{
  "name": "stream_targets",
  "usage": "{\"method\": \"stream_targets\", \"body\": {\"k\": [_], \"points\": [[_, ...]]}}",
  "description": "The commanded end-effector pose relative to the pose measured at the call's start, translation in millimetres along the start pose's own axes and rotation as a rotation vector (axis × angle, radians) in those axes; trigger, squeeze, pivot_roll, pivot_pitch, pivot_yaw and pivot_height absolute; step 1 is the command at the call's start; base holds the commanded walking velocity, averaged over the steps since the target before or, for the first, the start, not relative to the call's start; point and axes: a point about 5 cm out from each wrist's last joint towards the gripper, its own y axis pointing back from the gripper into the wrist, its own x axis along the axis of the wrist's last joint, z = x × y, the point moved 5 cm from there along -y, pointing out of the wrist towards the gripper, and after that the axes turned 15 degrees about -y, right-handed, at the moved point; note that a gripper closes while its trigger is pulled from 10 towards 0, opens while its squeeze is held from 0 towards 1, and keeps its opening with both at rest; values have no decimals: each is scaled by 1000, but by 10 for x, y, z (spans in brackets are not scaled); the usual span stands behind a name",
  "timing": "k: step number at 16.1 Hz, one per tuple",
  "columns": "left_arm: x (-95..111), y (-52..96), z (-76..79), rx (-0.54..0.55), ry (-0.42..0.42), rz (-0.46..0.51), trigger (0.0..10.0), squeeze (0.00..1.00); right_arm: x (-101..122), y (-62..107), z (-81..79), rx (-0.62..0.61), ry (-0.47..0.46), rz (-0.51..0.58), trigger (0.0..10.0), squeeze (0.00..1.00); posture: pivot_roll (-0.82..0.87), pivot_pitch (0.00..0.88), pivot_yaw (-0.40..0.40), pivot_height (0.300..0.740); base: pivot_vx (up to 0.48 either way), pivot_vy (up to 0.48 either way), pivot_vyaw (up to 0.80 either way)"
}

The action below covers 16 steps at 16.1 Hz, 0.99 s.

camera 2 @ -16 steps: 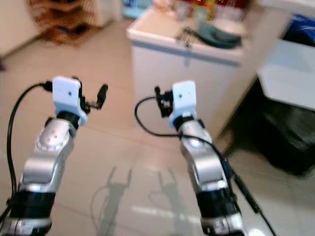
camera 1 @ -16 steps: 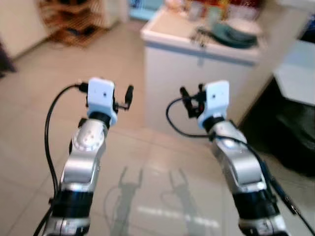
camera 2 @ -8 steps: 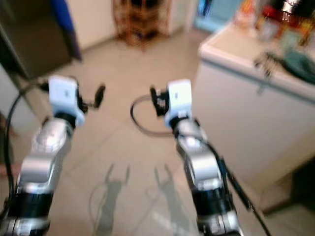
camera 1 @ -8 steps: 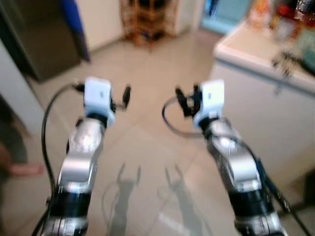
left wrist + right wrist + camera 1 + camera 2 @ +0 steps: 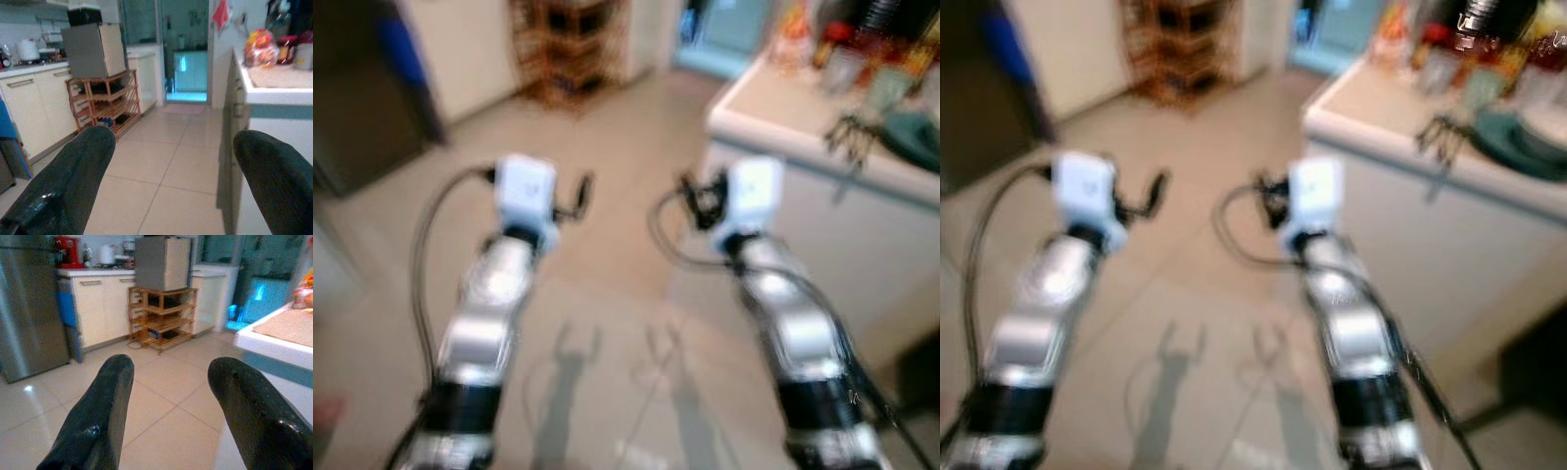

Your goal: Setting the table

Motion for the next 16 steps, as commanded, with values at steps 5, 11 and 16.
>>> {"method": "stream_targets", "body": {"k": [5, 11, 16], "points": [[90, -32, 73, -20, 9, 27, 10000, 0, 89, 9, 98, -22, 41, 26, 10000, 0, -1, 0, -36, 740, 393, 0, -133], [95, -31, 79, -17, 11, 28, 10000, 0, 92, 5, 98, -15, 52, 25, 10000, 0, -2, 0, -41, 740, 392, 0, 0], [72, -21, 39, -8, 1, 20, 10000, 0, 94, -10, 61, -8, 54, 28, 10000, 0, 8, 0, -46, 740, 392, 0, 0]]}}
